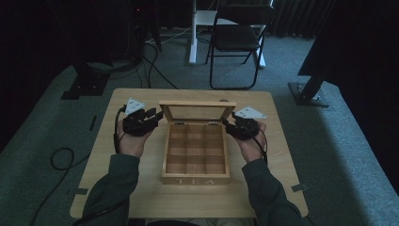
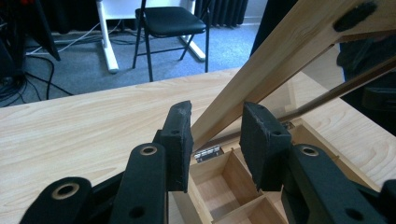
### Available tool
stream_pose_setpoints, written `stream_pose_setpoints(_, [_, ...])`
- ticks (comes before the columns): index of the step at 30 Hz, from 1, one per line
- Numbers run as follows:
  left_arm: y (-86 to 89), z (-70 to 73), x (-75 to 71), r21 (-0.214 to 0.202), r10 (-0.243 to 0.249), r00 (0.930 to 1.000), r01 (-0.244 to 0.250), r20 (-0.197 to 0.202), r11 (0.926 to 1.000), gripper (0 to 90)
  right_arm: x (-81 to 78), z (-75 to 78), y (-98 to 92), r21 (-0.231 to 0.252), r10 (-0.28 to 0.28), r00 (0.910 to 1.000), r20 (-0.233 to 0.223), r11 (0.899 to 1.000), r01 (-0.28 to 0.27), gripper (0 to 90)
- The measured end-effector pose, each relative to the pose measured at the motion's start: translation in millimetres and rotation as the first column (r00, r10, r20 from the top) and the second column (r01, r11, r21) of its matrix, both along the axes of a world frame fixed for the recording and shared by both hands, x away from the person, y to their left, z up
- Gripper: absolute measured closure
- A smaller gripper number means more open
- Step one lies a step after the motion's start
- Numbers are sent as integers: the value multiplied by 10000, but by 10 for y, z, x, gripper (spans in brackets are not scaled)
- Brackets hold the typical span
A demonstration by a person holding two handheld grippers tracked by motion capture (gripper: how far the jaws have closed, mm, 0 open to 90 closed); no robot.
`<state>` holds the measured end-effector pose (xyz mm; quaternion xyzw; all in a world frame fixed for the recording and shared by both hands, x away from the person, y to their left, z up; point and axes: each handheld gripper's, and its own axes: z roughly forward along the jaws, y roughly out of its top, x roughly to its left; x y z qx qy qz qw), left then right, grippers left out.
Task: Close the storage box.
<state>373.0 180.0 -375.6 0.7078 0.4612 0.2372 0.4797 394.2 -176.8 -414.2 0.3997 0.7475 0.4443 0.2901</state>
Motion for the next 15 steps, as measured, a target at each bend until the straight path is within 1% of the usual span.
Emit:
stream_pose_setpoints(3, [-1,-4,-17,39,-32,10000,32,-8,10000,640,-83,33,-34,4,104,9999,108,9999,-104,523])
stream_pose_setpoints(7, [-12,-9,-56,47,-101,9999,101,2,9999,640,-206,75,-30,-558,328,9985,429,9980,-303,565])
stream_pose_setpoints(9, [-21,-13,-78,83,-152,9999,152,14,9999,639,-258,98,-24,-722,427,9976,541,9966,-388,595])
stream_pose_setpoints(10, [-24,-17,-85,83,-170,9999,170,16,9998,639,-277,112,-23,-743,468,9971,597,9963,-423,631])
stream_pose_setpoints(12, [-24,-26,-97,90,-200,9998,200,21,9998,638,-307,138,-27,-802,449,9965,707,9960,-392,671])
stream_pose_setpoints(15, [-22,-45,-110,75,-227,9997,227,5,9997,637,-348,173,-31,-787,421,9962,761,9962,-361,704])
